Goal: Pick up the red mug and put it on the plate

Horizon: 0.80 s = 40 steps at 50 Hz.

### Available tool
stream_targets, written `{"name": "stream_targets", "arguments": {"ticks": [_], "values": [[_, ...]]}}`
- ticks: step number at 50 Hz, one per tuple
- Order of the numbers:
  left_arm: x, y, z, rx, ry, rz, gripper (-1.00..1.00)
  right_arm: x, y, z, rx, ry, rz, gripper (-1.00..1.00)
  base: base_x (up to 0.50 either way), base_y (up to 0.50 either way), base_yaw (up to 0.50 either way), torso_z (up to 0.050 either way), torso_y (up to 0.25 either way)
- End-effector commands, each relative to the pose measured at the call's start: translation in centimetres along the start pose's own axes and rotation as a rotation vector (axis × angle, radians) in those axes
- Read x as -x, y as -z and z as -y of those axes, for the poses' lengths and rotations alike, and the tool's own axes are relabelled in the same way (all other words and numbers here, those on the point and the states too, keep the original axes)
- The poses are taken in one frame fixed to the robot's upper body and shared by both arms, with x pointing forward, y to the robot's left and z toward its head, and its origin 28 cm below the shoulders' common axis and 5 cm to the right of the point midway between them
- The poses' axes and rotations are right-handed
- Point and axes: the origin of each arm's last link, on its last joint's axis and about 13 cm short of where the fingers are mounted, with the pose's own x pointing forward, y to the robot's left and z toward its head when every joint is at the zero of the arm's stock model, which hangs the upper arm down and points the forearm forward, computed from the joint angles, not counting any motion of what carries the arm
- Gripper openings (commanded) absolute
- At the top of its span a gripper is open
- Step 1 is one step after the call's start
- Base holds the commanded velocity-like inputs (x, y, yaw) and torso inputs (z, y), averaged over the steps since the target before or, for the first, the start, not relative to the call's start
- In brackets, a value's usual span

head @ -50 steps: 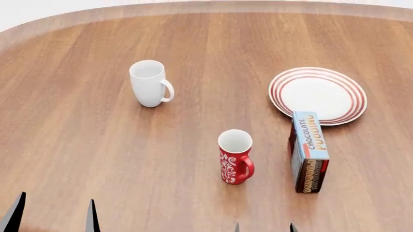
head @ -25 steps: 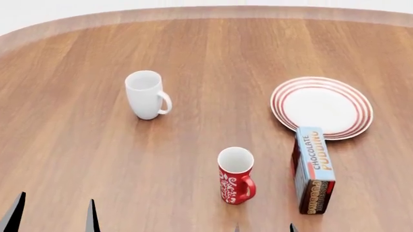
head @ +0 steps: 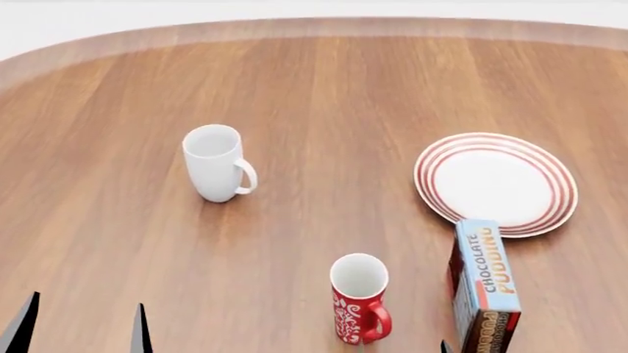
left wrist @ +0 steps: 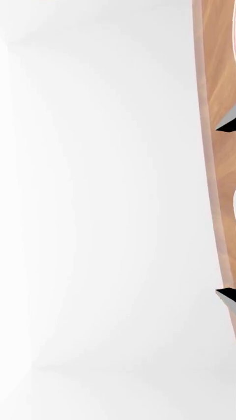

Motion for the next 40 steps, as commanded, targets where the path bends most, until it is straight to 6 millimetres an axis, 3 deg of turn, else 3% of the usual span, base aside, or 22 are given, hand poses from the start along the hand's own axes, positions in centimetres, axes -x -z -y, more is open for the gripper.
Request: {"name": "stream_targets", "arguments": {"ticks": [1,40], "values": [[0.00,0.00,0.00,-0.002,0.001,0.000,1.00,-0.01,0.04,0.01,0.000,0.000,0.000,1.00,0.17,0.00,0.00,0.000,0.000],[-0.01,0.00,0.00,0.000,0.000,0.007,1.00,-0.02,0.05,-0.01,0.002,0.000,-0.002,1.00,0.17,0.00,0.00,0.000,0.000]]}}
